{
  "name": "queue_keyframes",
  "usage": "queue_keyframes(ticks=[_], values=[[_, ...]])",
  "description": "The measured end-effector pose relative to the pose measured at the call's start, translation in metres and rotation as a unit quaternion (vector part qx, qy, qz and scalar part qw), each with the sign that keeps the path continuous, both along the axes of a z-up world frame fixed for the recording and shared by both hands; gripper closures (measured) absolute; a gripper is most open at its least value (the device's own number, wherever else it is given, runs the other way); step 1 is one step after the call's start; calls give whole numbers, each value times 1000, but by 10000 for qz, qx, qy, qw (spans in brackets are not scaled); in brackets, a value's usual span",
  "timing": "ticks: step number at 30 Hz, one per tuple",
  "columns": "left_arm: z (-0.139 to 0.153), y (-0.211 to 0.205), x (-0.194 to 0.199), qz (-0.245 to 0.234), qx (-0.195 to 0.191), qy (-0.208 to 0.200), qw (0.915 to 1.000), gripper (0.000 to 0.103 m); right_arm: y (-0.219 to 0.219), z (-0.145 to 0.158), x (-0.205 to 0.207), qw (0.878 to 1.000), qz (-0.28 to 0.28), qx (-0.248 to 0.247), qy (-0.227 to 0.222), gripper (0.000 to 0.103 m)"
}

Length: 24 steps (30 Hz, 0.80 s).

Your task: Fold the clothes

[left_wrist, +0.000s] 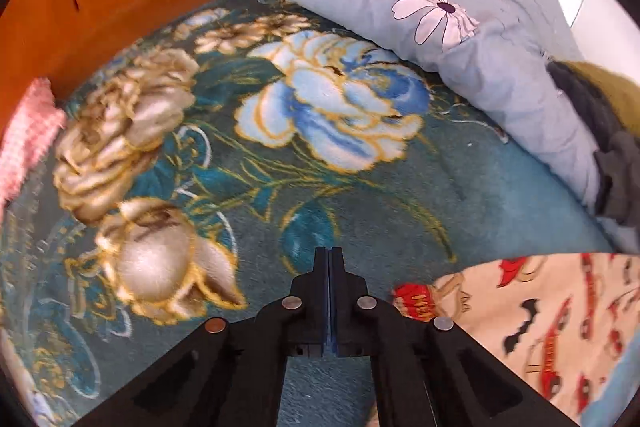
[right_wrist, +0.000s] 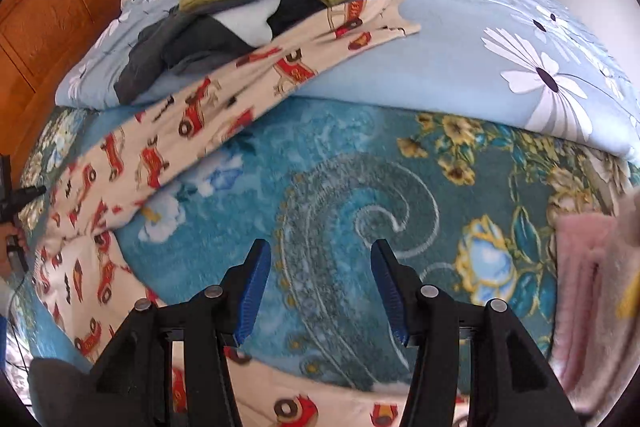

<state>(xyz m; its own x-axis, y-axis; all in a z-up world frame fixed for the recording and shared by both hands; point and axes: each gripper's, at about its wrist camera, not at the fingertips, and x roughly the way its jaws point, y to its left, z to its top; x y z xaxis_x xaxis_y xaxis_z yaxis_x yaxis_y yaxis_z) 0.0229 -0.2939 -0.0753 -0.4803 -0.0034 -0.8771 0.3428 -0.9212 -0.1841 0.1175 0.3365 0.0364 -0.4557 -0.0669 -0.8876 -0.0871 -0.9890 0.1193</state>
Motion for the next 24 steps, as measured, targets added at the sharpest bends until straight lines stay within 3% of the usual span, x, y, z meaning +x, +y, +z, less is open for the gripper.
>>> queue_keyframes(ticks=[2,6,13,16,19,22,24], values=[[3,1,12,19,448,119,9989,99,11,-2,-32,9995,-157,-225,145,49],[14,13,45,-158,795,307,9962,97,45,-8,-93,9927,-837,-744,454,49],[11,10,106,-7,1239,323,9918,78,110,-34,-162,9494,-2439,-1834,739,51],[2,6,128,153,1303,150,9912,78,120,-46,-177,9351,-2794,-2056,729,65],[-2,0,145,322,1438,94,9890,77,122,-52,-186,9293,-2972,-2113,593,98],[3,-5,157,447,1397,47,9892,77,117,-38,-186,9349,-2787,-2084,696,101],[10,-7,167,511,1381,94,9891,77,117,-14,-162,9354,-2526,-2230,1073,101]])
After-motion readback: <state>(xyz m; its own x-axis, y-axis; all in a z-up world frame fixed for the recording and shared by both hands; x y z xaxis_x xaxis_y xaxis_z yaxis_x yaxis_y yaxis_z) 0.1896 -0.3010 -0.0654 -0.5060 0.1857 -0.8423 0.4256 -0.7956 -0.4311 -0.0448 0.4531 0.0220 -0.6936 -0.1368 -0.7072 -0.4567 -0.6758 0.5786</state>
